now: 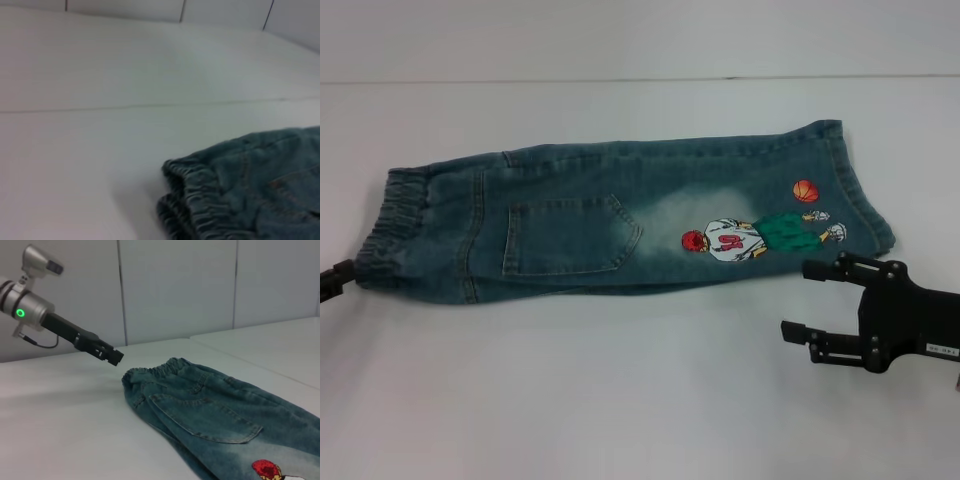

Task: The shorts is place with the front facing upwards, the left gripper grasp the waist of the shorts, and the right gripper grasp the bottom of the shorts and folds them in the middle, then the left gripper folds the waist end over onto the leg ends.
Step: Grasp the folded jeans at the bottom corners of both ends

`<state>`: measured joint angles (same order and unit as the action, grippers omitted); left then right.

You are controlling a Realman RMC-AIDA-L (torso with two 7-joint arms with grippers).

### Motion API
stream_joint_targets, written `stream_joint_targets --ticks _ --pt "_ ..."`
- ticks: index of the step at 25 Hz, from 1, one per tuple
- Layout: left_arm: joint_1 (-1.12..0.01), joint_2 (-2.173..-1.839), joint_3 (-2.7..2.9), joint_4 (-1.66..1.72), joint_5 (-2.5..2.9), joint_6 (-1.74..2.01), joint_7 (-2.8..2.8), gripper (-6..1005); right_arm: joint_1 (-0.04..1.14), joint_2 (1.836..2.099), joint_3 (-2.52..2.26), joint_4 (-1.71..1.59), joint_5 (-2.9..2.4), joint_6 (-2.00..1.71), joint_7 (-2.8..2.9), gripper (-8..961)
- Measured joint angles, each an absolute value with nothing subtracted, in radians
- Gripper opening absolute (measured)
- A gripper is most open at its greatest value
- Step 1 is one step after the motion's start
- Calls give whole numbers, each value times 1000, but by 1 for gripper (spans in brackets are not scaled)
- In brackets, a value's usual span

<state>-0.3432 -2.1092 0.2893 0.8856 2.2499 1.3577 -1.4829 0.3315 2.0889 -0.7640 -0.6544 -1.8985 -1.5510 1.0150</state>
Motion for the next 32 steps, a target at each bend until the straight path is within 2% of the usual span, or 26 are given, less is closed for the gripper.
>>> stream_joint_targets --ticks 16,29,32 --pt "-402 -2105 441 828 2357 1229 -1464 581 338 2091 -764 -647 -1896 -1581 1038 834" --pt "-420 -2103 455 834 2357 1267 -1464 555 344 2093 -759 -647 -1893 -1572 1046 834" --pt "-420 -2102 468 840 2358 1280 -1467 436 345 2092 -757 -647 -1890 -1572 1046 834"
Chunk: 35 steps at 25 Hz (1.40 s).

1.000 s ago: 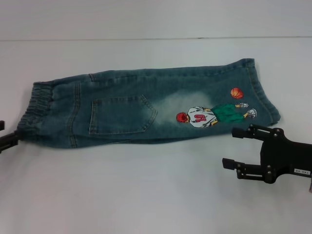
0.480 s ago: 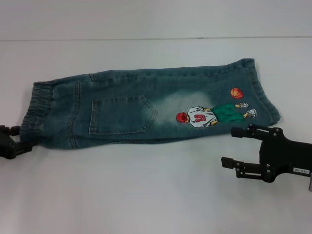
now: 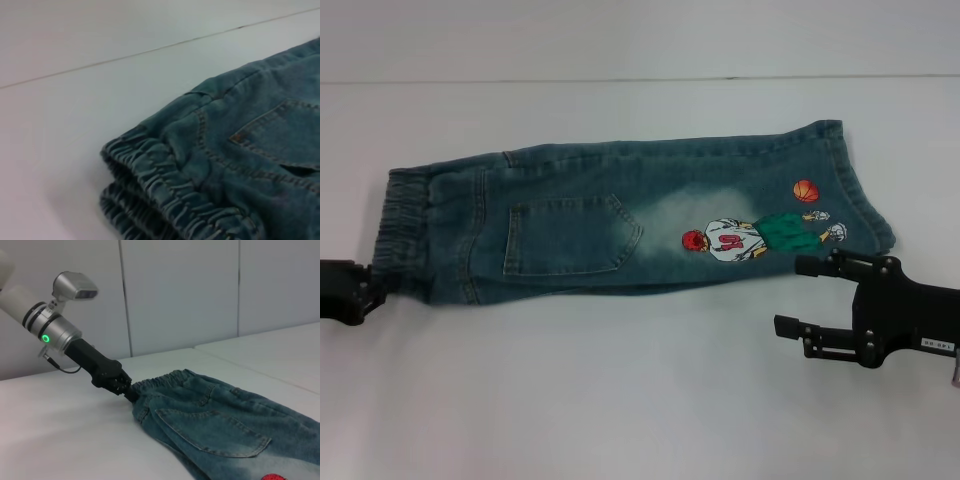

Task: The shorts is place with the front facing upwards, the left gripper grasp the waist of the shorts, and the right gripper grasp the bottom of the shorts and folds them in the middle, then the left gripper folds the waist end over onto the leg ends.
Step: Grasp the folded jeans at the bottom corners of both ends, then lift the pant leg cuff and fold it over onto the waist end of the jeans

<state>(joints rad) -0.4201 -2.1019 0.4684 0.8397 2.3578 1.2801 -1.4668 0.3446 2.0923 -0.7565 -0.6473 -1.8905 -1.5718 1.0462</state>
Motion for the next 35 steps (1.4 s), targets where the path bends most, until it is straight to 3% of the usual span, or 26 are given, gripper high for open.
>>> stream_joint_targets --ticks 8,10,16,22,35 --pt "-431 -2100 473 915 2358 1379 -1535 98 354 2095 -753 -629 -1844 -1536 1042 835" --pt "-438 -2101 473 965 2358 1425 -1581 48 361 2095 -756 -616 -1814 -1504 1038 771" --pt "-445 -2116 511 1060 2357 1473 -1651 45 360 2095 -751 -551 -1669 -1412 937 613" --pt "-465 -2111 543 1074 2358 1485 -1714 45 370 2096 -749 -498 -1605 -1315 873 379" --pt "-607 -2102 551 1158 2350 1616 -1902 45 592 2102 -755 -128 -1408 -1091 459 61"
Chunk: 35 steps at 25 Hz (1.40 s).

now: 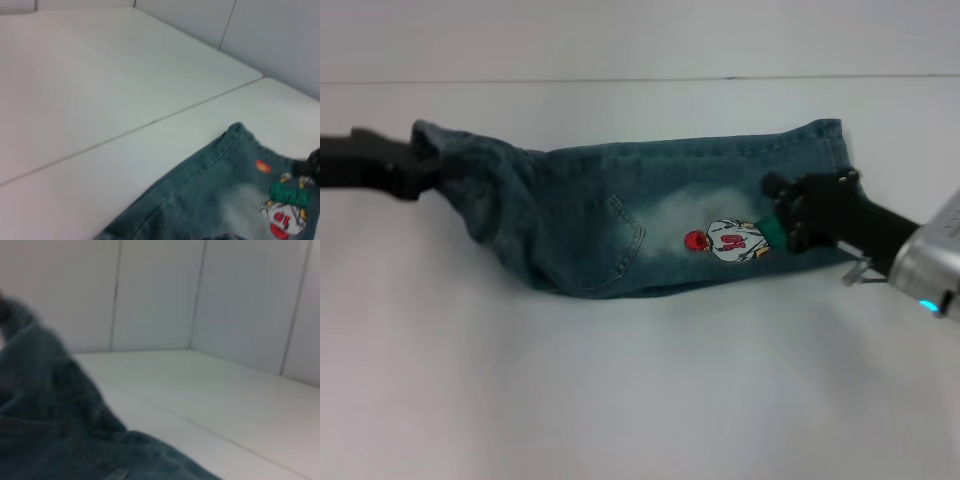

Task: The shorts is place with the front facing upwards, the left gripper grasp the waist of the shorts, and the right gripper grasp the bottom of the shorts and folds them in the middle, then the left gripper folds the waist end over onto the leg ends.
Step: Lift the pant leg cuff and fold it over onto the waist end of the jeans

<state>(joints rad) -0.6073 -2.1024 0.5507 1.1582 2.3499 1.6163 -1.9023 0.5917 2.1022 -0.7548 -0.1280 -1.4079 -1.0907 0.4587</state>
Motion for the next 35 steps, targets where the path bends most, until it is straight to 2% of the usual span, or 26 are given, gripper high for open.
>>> stream_joint_targets --ticks 2,10,20,35 --pt "-633 -2103 551 1176 2348 1630 -1929 45 608 2104 -755 -108 -1409 -1077 441 -2" --pt "-738 -2110 553 1200 2346 1653 -2006 45 720 2115 -713 29 -1404 -997 329 -2" --pt "-869 -2120 657 1199 2318 1637 -2147 44 795 2116 -646 120 -1411 -888 262 -1" --pt "-1052 -2157 879 1109 2316 1479 -2275 44 804 2122 -646 150 -1412 -889 236 -2"
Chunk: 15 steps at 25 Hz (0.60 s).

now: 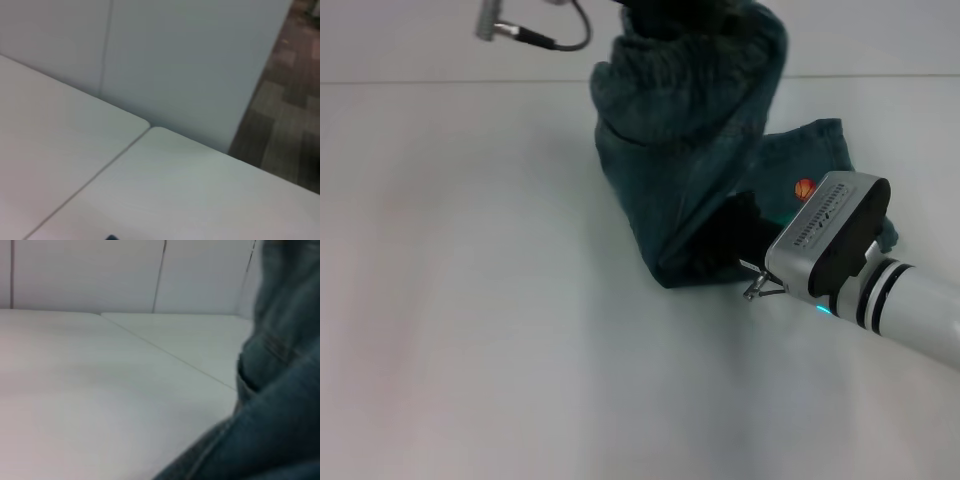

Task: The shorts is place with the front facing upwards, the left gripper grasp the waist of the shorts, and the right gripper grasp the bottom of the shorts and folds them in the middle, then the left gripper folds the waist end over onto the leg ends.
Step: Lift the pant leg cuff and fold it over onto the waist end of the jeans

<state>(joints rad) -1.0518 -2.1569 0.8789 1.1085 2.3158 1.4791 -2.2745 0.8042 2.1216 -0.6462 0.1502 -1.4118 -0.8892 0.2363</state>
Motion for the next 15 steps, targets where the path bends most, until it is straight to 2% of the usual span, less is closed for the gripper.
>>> stream_joint_targets --ticks 9,15 --pt "-1160 -2163 1081 970 2312 1339 -2275 45 801 2120 -646 156 -1411 -900 234 -1" --pt "-1193 -2171 1216 924 2309 1226 -2276 44 795 2118 -646 161 -1411 -904 236 -2"
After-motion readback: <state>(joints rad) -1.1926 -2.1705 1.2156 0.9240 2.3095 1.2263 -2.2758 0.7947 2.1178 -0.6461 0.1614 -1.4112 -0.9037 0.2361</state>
